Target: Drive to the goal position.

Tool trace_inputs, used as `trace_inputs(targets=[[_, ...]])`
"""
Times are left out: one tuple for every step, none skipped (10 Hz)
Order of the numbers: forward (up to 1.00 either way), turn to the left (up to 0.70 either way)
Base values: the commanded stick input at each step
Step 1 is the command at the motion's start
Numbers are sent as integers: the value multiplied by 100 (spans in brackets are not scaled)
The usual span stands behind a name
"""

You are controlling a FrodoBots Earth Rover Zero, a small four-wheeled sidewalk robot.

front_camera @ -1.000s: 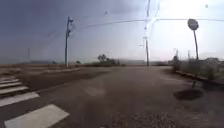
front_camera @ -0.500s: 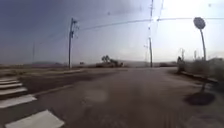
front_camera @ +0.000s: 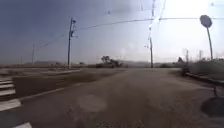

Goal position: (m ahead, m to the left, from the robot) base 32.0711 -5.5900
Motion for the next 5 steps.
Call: trace_inputs(targets=[[70,0],[70,0],[70,-8],[70,-25],[70,-27]])
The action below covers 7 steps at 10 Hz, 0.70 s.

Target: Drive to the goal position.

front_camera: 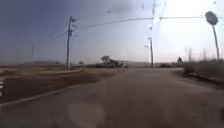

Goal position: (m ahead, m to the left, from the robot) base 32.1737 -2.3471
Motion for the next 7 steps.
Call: trace_inputs(targets=[[70,-23],[70,-7],[70,0],[70,0],[70,0],[70,0],[70,0]])
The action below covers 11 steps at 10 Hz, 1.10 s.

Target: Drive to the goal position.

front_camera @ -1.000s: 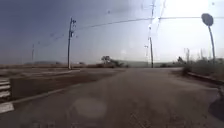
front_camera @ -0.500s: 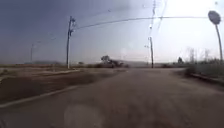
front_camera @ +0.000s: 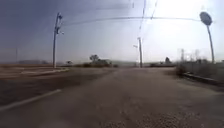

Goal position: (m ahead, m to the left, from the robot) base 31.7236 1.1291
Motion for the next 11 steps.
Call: trace_inputs(targets=[[70,0],[70,0],[70,0],[70,0],[70,0],[70,0],[70,0],[70,0],[70,0],[70,0],[70,0]])
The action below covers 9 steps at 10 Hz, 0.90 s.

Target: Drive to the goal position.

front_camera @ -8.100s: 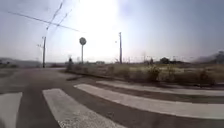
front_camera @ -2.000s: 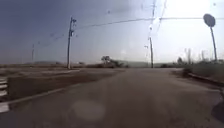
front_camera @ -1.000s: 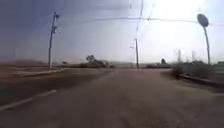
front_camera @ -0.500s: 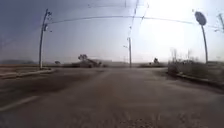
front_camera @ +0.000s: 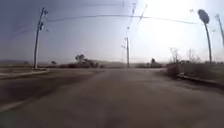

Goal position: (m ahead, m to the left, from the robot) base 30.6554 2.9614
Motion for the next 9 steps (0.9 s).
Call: trace_inputs(targets=[[70,0],[70,0],[70,0],[70,0],[70,0],[70,0],[70,0],[70,0],[70,0]])
